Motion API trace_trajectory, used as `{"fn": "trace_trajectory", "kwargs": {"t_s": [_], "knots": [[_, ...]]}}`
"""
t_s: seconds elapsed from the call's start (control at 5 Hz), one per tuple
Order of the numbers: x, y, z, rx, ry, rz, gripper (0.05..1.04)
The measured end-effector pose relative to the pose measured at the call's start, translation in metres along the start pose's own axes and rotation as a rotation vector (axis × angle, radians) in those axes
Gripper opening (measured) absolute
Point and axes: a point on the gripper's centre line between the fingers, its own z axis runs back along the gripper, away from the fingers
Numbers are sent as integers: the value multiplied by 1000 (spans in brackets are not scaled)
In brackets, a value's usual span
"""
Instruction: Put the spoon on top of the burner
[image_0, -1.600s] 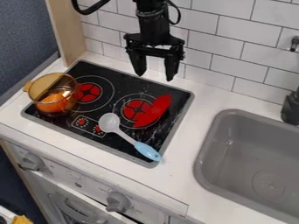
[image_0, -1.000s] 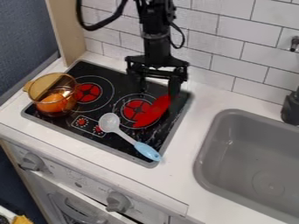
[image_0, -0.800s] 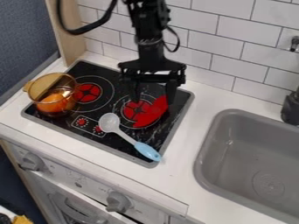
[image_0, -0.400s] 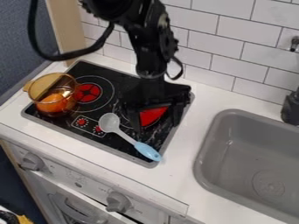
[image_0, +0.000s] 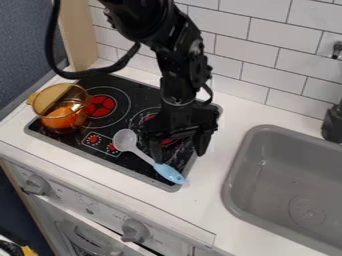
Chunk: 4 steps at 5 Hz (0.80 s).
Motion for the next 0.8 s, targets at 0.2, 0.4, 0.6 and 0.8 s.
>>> {"fn": "trace_trajectory", "kwargs": {"t_s": [0.2,0.4,0.6,0.8], "knots": [[-3,9,-9,44,9,51,1000],[-10,19,-15,75,12,102,999],[-11,22,-17,77,-2,143,999],[-11,21,-32,113,26,143,999]]}}
